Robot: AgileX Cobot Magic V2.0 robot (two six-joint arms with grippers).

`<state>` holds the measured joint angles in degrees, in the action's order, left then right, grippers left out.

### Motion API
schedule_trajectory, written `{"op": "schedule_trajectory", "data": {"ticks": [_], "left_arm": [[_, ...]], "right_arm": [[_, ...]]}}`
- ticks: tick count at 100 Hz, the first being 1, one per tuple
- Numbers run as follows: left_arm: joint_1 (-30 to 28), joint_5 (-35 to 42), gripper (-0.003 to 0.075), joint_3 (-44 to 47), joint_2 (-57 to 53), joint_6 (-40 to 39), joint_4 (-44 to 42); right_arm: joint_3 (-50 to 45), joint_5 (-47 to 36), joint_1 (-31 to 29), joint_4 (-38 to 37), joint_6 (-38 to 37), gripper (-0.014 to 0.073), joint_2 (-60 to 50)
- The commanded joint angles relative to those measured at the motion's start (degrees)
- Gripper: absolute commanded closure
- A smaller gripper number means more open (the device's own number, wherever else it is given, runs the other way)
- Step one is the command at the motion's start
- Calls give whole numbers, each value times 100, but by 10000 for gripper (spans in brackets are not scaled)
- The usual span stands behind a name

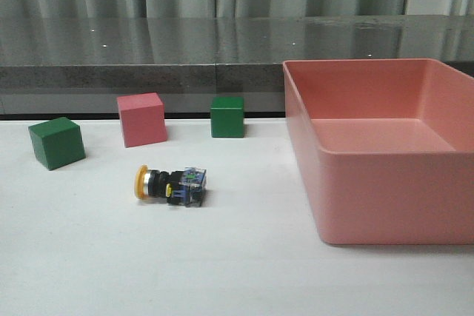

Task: Place and stand button with both arms

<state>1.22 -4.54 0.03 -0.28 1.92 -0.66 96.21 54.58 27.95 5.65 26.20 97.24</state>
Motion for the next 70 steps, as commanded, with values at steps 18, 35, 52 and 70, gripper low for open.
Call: {"op": "schedule_trajectory", "data": {"ticks": [18,35,52,70], "left_arm": [[-10,454,739,171,-184,-41,16],[-10,454,739,171,-184,-41,16],[-10,454,739,171,-184,-41,16],[-10,454,739,171,-184,-41,16]], "right_arm": [[-677,-772,-1137,-26,-901,703,-1307],[-2366,-2262,-1717,-26,-940,703,-2335],[-3980,-3514,-2061,-26,-940,703,-3512],[-5316,-4080,-2159,-12,-940,703,-4592]]}}
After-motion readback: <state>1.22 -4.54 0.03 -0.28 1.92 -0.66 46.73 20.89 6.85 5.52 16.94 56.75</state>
